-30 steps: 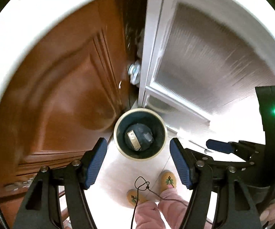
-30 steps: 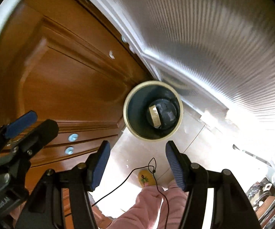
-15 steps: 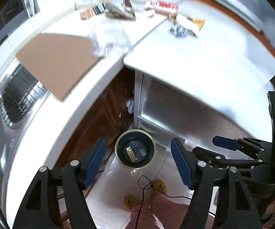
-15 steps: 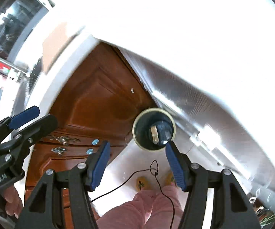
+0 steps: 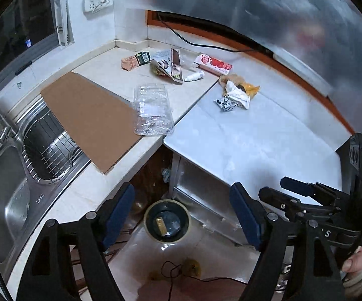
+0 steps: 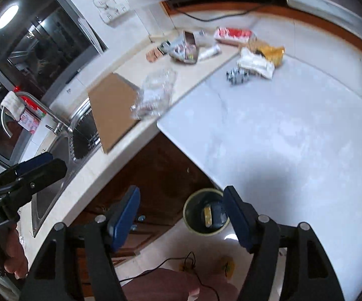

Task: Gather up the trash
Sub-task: 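Raise both tools back up toward the counter trash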

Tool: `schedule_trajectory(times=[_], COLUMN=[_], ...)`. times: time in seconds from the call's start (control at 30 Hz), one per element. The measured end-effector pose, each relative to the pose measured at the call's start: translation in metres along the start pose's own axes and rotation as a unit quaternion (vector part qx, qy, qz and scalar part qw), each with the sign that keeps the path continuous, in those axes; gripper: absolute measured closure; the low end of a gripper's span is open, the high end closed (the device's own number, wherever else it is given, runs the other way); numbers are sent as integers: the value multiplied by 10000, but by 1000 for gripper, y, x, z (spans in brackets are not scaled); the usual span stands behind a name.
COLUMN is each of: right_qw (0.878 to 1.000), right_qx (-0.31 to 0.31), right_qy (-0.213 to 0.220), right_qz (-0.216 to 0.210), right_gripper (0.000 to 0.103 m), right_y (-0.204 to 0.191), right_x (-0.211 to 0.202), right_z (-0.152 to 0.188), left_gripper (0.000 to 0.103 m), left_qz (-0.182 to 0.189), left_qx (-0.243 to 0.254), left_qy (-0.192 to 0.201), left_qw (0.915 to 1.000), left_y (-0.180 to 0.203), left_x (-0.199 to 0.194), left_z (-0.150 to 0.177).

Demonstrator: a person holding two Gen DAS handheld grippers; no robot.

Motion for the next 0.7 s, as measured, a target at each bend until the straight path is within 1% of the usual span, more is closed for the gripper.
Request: schedule_trajectory(times=[0.07,0.17,0.2,0.27,0.37,0.5,0.63,0.7], right_qw=[10000,9999,9999,9998,9996,9987,9970,9955], right_qx=[4,11,26,70,179,335,560,708], right_qy=[62,148,160,174,196,259,238,182], right_qz=[-58,-46,-39,-27,59,276,486,601], right_gripper=[33,33,33,33,33,33,33,33], right_y=[2,3,3,7,13,24,36,44], right_x=[-2,-3,-2,1,10,29,54,74], right_z=[-8,-23,-28,-36,-53,-81,-110,-128], left_gripper=[25,24,22,7,5,3,2,2], left_qz=[66,16,41,93,108,83,49,24], left_qx=[-101,-187,-217,-297,-414,-473,-487,-497], left_qy=[-22,-80,-67,-37,-20,-129,-424,-594], left_qw=[9999,9998,9997,9995,9991,9988,9979,9970], left_y=[-4,-11,-14,-21,-36,-60,-83,-92], left_x=[0,2,3,8,22,53,99,123], left_z=[-7,-15,-19,-30,-50,-77,-107,-119])
Point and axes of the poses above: each gripper's, at about its wrist camera, not at the fingertips, and x roughly the way its jaws point, y to its right, z to its underside, the point moved 3 cm from there along x, roughly the way its jaws point, and after that the axes turned 13 degrees about z, right-handed, at the moved point
